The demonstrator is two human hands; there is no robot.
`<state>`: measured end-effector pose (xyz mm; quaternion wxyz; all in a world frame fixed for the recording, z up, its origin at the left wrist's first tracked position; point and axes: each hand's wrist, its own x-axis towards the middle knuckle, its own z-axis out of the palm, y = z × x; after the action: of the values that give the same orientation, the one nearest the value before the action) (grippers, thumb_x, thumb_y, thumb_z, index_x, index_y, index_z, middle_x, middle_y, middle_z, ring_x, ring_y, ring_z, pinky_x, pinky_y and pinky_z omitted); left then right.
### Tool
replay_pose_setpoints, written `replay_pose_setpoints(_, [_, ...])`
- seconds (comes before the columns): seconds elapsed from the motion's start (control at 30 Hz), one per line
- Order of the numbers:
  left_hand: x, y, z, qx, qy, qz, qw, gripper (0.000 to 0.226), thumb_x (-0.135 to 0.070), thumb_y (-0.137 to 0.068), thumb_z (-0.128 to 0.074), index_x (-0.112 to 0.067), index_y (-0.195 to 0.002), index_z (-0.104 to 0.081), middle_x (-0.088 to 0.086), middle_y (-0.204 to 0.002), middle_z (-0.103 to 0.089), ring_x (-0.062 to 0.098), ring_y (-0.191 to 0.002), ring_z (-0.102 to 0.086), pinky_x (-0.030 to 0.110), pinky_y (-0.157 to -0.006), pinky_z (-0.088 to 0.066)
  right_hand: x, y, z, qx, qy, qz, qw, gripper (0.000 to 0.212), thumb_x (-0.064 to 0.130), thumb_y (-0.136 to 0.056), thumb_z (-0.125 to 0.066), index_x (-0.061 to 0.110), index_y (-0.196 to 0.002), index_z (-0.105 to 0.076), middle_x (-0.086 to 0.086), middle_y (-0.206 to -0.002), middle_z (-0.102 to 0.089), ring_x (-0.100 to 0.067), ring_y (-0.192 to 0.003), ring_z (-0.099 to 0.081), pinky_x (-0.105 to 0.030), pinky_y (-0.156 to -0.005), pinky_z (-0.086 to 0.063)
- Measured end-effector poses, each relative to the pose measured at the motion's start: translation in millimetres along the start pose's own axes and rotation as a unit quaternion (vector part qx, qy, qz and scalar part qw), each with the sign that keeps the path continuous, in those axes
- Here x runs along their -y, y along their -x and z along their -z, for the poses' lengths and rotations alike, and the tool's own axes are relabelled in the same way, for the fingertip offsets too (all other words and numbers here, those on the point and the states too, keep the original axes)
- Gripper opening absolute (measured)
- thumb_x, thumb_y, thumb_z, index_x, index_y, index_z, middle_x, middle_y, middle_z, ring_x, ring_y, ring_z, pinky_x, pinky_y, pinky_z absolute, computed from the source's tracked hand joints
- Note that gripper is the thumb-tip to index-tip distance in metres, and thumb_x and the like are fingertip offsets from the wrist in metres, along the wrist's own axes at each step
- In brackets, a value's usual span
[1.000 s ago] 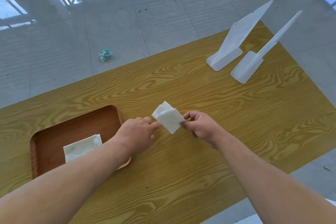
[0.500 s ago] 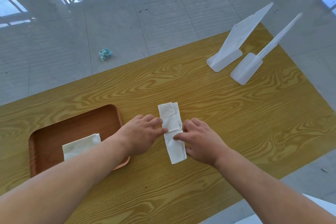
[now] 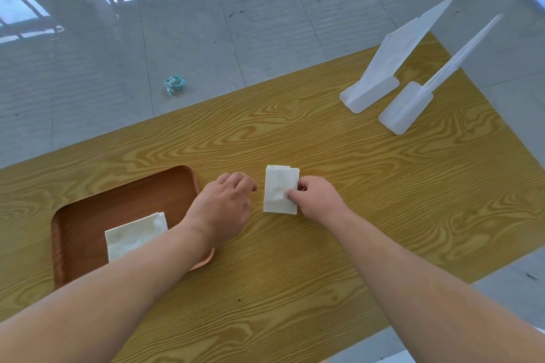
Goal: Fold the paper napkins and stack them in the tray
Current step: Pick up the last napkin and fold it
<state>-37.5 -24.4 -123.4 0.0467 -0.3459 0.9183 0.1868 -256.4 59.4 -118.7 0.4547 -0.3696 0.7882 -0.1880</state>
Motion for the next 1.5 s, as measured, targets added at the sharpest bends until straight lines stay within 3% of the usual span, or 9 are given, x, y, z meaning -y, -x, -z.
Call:
replay_pose_setpoints(0.13, [-7.2, -8.3, 4.0, 0.006, 0.002, 0.002, 1.000, 0.041, -0.041, -0.099, -0.053, -0.021, -0.135, -0.056, 0.000, -0.133, -0.060, 0.024, -0.120, -0.056, 0.042, -0.098, -0.053, 5.2, -1.4, -7.9, -0.033, 0.025, -0.032, 0.999, 0.021, 0.030, -0.092, -0.062, 0.014, -0.079, -0.063, -0.006, -0.081, -0.074, -0.026, -0.079, -0.071, -0.047, -0.074, -0.059])
replay_pose_setpoints(0.33, [-14.3, -15.0, 1.3, 0.069, -0.069, -0.059, 0.994, 0.054, -0.048, -0.103, -0.044, -0.033, -0.155, -0.043, -0.005, -0.164, -0.038, 0.020, -0.148, -0.033, 0.043, -0.120, -0.033, -1.6, 12.0, -18.2, -0.170, 0.090, 0.029, 0.981, 0.015, 0.036, -0.093, -0.058, 0.023, -0.096, -0.053, 0.008, -0.080, -0.061, -0.019, -0.072, -0.060, -0.036, -0.058, -0.040])
replay_pose_setpoints(0.5, [-21.1, -10.8, 1.9, 0.088, -0.134, -0.054, 0.986, 0.055, -0.055, -0.101, -0.044, -0.028, -0.149, -0.048, -0.002, -0.137, -0.057, 0.022, -0.126, -0.049, 0.040, -0.104, -0.043, -26.0, 26.6, -27.6, -0.168, 0.282, 0.223, 0.918, 0.034, 0.031, -0.092, -0.065, 0.021, -0.124, -0.063, -0.002, -0.103, -0.059, -0.025, -0.095, -0.055, -0.041, -0.082, -0.051])
replay_pose_setpoints(0.63, [-25.4, -10.4, 6.1, 0.130, -0.120, -0.013, 0.984, 0.046, -0.052, -0.103, -0.042, -0.025, -0.138, -0.053, -0.002, -0.125, -0.067, 0.023, -0.116, -0.061, 0.040, -0.097, -0.050, -36.7, 30.7, -29.4, -0.194, 0.338, 0.305, 0.869, 0.051, 0.016, -0.081, -0.070, 0.016, -0.132, -0.060, -0.013, -0.118, -0.061, -0.035, -0.103, -0.057, -0.050, -0.083, -0.052])
replay_pose_setpoints(0.83, [-21.3, -9.6, 6.7, 0.101, -0.086, 0.007, 0.991, 0.044, -0.047, -0.102, -0.047, -0.024, -0.137, -0.057, 0.001, -0.130, -0.063, 0.023, -0.119, -0.058, 0.040, -0.098, -0.052, -37.0, 32.6, -37.7, -0.032, 0.378, 0.310, 0.872, 0.052, 0.021, -0.096, -0.051, 0.016, -0.148, -0.051, -0.014, -0.158, -0.045, -0.038, -0.147, -0.036, -0.053, -0.121, -0.028])
replay_pose_setpoints(1.03, [-17.9, -9.4, 5.4, 0.069, 0.008, 0.164, 0.984, 0.099, -0.064, -0.080, -0.077, -0.016, -0.155, -0.035, 0.007, -0.152, -0.043, 0.030, -0.139, -0.042, 0.043, -0.112, -0.045, -48.2, 31.5, -29.9, 0.029, 0.389, 0.375, 0.841, 0.054, 0.008, -0.097, -0.042, 0.016, -0.150, -0.045, -0.004, -0.169, -0.027, -0.028, -0.158, -0.009, -0.044, -0.127, -0.001])
replay_pose_setpoints(1.17, [-18.8, -14.2, 2.4, 0.085, 0.048, 0.214, 0.972, 0.068, -0.059, -0.074, -0.084, -0.023, -0.124, -0.056, 0.000, -0.124, -0.053, 0.024, -0.119, -0.051, 0.039, -0.096, -0.050, -50.1, 34.5, -26.1, 0.041, 0.402, 0.376, 0.834, 0.050, 0.005, -0.096, -0.038, 0.015, -0.143, -0.050, 0.000, -0.170, -0.024, -0.027, -0.159, -0.002, -0.045, -0.128, 0.002])
replay_pose_setpoints(1.33, [-23.3, -19.7, 2.7, 0.104, 0.208, 0.276, 0.933, 0.032, -0.031, -0.075, -0.083, -0.024, -0.088, -0.055, -0.001, -0.097, -0.064, 0.015, -0.079, -0.060, 0.032, -0.061, -0.045, -49.1, 38.8, -30.7, 0.026, 0.385, 0.355, 0.852, 0.043, 0.003, -0.096, -0.041, 0.016, -0.135, -0.053, 0.003, -0.170, -0.023, -0.025, -0.159, -0.001, -0.042, -0.128, 0.004])
replay_pose_setpoints(1.5, [-28.7, -15.8, 5.8, 0.054, 0.442, 0.373, 0.814, 0.055, -0.010, -0.075, -0.082, -0.028, -0.119, -0.054, 0.001, -0.107, -0.067, 0.018, -0.093, -0.068, 0.036, -0.075, -0.059, -48.2, 41.8, -31.6, 0.023, 0.379, 0.346, 0.858, 0.044, 0.002, -0.095, -0.040, 0.018, -0.133, -0.054, 0.006, -0.170, -0.021, -0.022, -0.159, 0.001, -0.040, -0.127, 0.007])
